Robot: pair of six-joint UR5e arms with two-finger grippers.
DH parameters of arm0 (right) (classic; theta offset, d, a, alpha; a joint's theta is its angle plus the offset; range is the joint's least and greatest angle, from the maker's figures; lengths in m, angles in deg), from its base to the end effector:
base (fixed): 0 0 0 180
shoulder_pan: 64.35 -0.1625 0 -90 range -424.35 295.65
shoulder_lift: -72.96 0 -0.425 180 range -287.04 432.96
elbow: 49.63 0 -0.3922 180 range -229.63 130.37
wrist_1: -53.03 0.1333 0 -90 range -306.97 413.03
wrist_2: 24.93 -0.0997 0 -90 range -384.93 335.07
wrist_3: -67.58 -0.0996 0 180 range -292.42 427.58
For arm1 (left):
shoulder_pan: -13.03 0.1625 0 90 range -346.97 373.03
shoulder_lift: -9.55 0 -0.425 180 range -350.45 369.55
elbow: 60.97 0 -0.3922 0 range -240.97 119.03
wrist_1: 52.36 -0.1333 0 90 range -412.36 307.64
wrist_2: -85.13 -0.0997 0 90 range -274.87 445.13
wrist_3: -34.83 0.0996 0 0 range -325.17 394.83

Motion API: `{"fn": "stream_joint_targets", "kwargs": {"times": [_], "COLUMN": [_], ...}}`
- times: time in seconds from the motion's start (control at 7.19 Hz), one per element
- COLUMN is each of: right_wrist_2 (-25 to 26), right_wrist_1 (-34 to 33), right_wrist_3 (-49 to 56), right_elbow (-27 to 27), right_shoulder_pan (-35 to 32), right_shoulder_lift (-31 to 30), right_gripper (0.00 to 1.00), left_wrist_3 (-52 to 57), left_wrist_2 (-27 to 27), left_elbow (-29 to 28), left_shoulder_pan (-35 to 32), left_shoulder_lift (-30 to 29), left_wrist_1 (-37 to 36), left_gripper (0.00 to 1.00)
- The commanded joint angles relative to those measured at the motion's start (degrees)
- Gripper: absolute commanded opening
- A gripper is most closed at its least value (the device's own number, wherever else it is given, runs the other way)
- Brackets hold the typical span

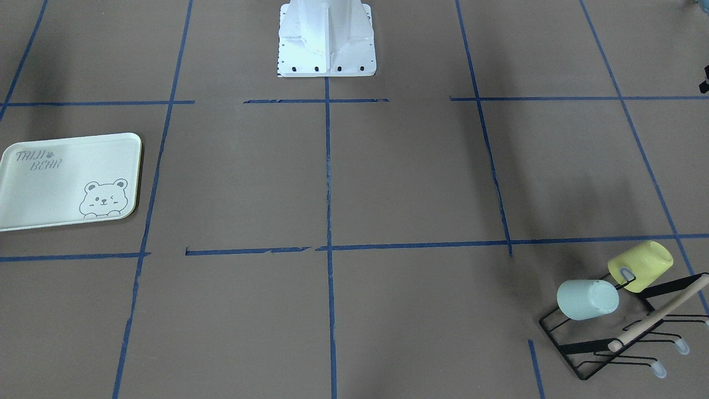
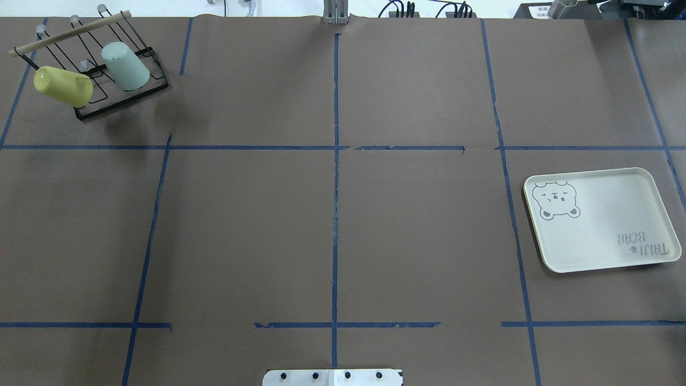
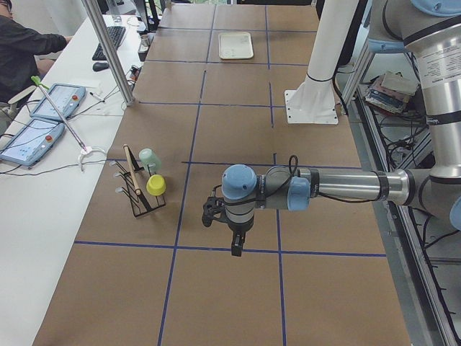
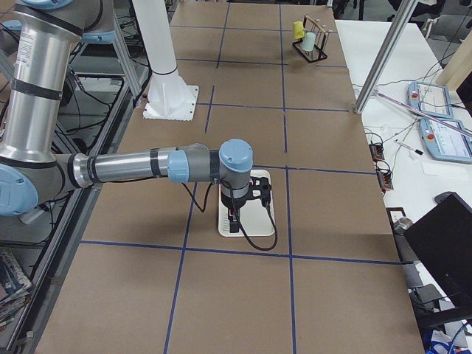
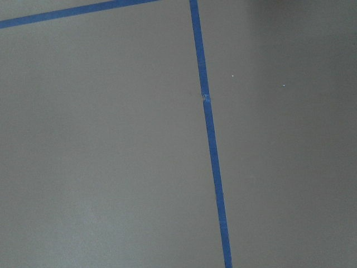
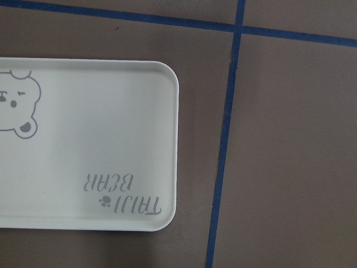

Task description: Left arm grabs green cup and hands to right arm on tray

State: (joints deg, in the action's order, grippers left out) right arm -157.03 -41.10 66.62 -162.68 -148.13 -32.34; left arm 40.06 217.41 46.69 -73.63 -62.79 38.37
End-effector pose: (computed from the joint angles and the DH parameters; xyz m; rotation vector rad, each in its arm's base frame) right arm 0.0249 -0.3856 0.5870 0.0142 -0.7373 -0.1108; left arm -0.0450 -0.3671 0.6399 0.0243 0.7383 0.1474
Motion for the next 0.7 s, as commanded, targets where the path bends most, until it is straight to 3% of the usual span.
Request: {"fn": "stream_joint_targets", "kwargs": {"times": [0.0, 0.56], "right_wrist_2": [0.0, 0.0], "right_wrist_1": [0.0, 0.0], "right_wrist_3": [0.0, 0.0], "right_elbow": [0.02, 0.1], "right_shoulder_pan": [0.03, 0.03], "right_shoulder_lift": [0.0, 0.26], "right_gripper": [1.0, 1.0], "left_wrist_3": [0.22, -0.48], "left_wrist_2": [-0.09, -0.26], "left_elbow": [0.0, 0.0], "left_shoulder_pan": [0.0, 0.18], "left_shoulder_lift": [0.0, -1.92], "left_wrist_1": [0.06, 0.58], "left_gripper": [1.0, 1.0]}}
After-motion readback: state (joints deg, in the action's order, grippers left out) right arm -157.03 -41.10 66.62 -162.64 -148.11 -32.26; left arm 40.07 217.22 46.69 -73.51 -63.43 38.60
